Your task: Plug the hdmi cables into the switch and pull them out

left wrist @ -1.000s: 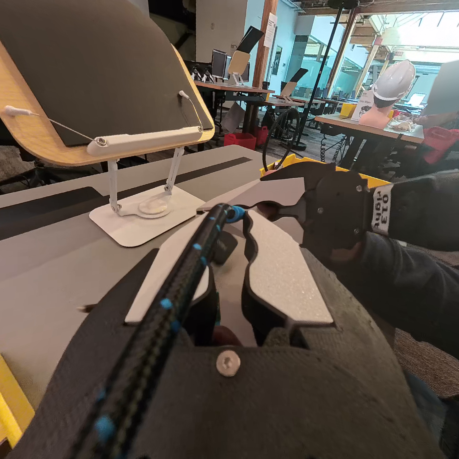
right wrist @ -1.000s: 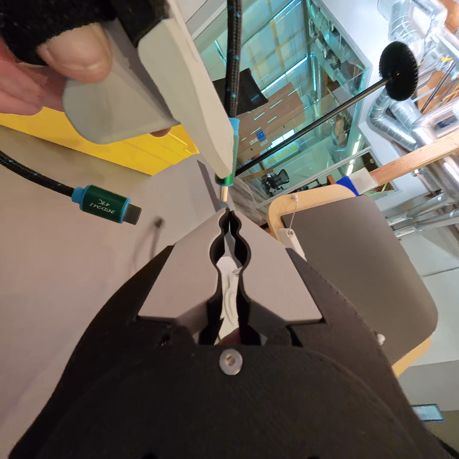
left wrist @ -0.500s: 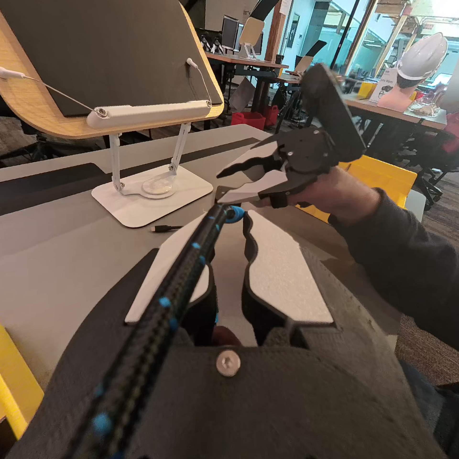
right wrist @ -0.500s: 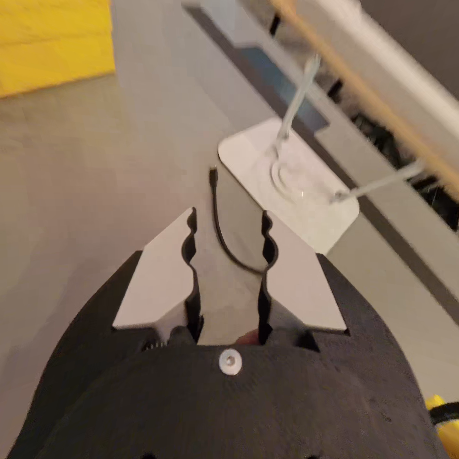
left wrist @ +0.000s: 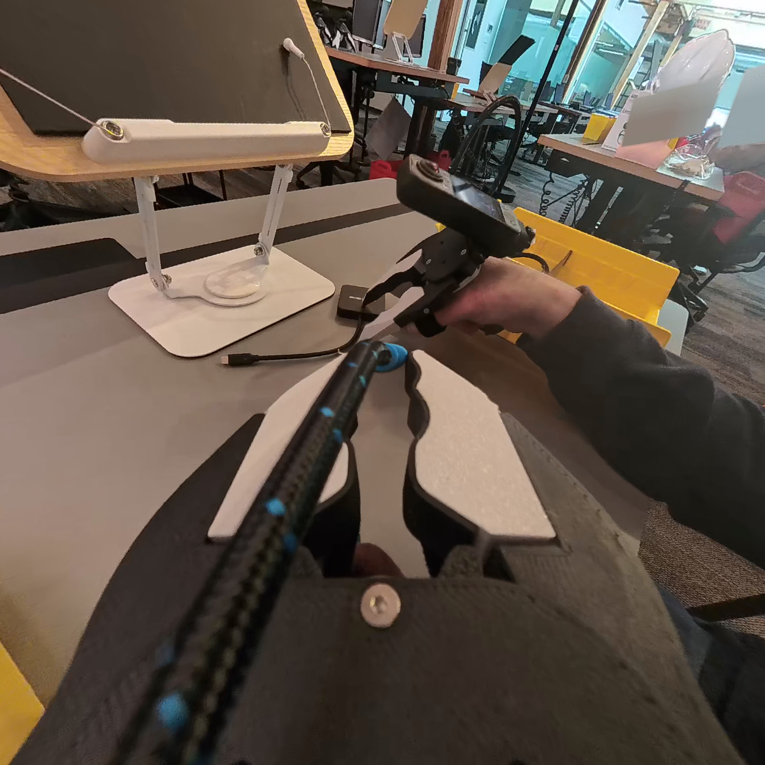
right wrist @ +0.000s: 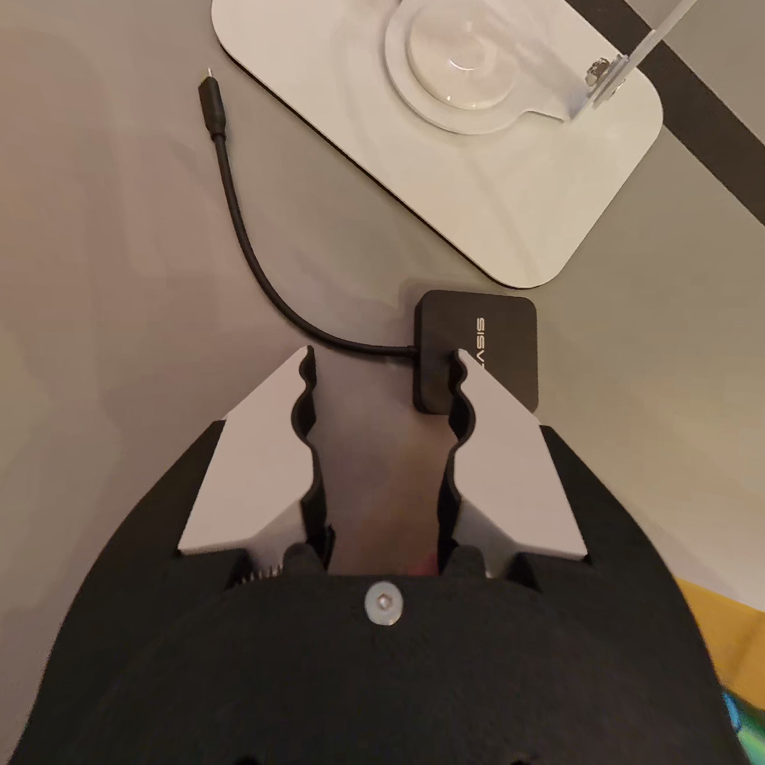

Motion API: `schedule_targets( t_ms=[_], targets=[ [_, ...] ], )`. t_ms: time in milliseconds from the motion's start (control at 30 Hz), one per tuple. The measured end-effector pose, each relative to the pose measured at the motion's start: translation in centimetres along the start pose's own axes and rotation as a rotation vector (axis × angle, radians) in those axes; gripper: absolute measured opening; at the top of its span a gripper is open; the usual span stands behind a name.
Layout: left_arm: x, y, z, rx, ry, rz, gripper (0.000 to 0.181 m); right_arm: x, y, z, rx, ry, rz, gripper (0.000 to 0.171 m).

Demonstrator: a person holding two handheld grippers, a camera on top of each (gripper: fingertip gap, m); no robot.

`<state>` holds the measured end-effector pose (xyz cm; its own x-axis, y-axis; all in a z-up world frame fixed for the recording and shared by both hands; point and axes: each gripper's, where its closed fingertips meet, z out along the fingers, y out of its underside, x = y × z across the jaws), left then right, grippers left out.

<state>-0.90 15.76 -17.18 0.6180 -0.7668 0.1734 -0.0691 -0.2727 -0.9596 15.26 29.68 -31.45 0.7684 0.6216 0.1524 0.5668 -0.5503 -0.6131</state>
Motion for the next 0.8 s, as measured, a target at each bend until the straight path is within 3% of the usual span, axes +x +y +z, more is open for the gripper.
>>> schedule_targets(
  t_ms=[133,233,333,400,500,567,633,700,800],
  targets=[
    [0.3,0.2,0.2,-0.008,0.005,0.004,0.02,-2.1,-0.6,-0.5,0.016,-0.102,0.005,0.05],
    [0.4,0.3,0.3,-0.012,0.007,0.004,0.02,-7.1,-1.6,-1.6,0.051,-0.325,-0.05,0.049],
    [0.3,0.3,0.2,-0.014,0.007,0.006,0.02,-7.2,-3.8,-2.9,0.158,-0.293,-0.08,0.065],
    [0.1,0.2,0.1,-0.011,0.005,0.002,0.02,-5.7,-3.0,-2.3,0.117,-0.222,-0.086,0.081],
    [0.0,0.4,0.2,-0.016,0.006,-0.002,0.02,-7.2,-0.7,-1.1,0.022,-0.277,-0.205,0.094],
    [0.0,0.5,0.2,-0.021,0.009,-0.001,0.02,-8.7,-0.2,-0.7,0.009,-0.31,-0.304,0.091],
    [0.0,0.5,0.2,-0.022,0.01,0.001,0.02,-9.5,-0.4,-0.5,0.023,-0.358,-0.297,0.091],
    [0.1,0.4,0.1,-0.02,0.011,0.002,0.02,-9.8,-0.4,-0.5,0.031,-0.395,-0.276,0.075],
    [0.2,0.3,0.0,-0.019,0.011,0.009,0.02,-9.6,-0.5,-0.5,0.035,-0.392,-0.273,0.073]
  ],
)
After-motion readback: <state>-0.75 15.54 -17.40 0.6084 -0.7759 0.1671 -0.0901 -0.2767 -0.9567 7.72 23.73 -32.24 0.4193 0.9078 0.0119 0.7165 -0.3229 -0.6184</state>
